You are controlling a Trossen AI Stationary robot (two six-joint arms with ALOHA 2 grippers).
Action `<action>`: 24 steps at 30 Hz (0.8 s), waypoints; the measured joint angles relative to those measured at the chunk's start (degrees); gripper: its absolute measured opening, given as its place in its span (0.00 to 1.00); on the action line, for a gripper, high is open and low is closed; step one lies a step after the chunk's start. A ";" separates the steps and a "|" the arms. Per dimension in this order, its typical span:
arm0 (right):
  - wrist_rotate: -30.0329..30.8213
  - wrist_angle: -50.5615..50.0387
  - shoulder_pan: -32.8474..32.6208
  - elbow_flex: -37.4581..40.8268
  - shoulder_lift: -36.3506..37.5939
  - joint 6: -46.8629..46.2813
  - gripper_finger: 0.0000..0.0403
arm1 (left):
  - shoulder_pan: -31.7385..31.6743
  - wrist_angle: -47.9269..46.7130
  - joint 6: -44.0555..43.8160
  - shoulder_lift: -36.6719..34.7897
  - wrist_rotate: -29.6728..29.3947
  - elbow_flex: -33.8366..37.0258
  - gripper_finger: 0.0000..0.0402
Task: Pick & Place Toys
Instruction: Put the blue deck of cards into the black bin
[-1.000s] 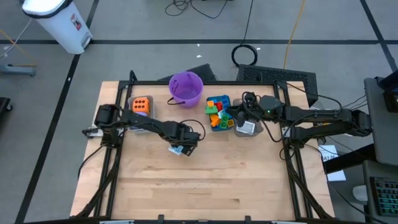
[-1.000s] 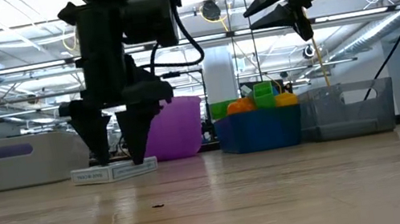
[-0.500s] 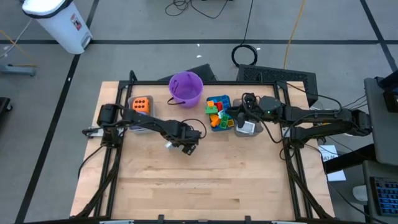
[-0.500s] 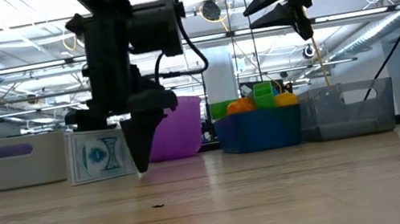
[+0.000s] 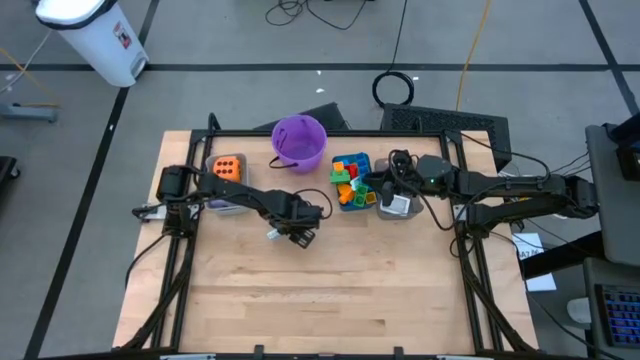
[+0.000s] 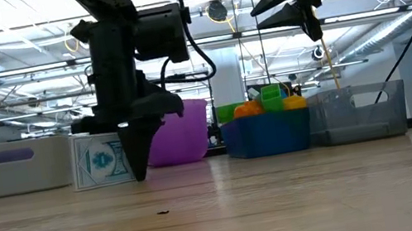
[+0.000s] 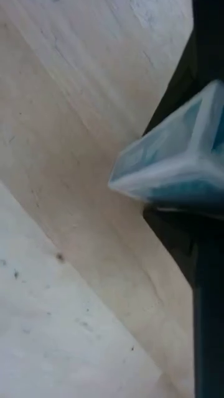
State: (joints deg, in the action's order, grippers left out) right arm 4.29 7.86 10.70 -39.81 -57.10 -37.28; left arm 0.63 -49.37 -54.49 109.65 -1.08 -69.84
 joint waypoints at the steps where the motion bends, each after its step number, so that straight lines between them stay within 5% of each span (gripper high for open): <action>1: 0.00 0.00 0.00 0.00 0.00 0.02 0.31 | -0.16 -0.17 0.82 0.00 0.04 0.00 0.45; 8: -0.07 0.31 0.02 0.00 0.00 0.48 0.31 | -2.25 -1.24 5.71 -4.24 1.00 0.11 0.18; 16: -3.12 8.45 0.84 0.00 -0.02 2.43 0.31 | -7.13 3.99 10.60 -19.52 2.36 0.09 0.18; 24: -6.03 23.76 -1.44 -0.09 -3.41 -2.03 0.31 | -11.30 29.96 15.07 -33.72 2.60 -0.02 0.24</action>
State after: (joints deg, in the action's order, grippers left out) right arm -1.73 31.61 9.26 -39.90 -60.51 -39.31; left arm -10.67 -19.41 -39.42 75.93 1.52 -69.87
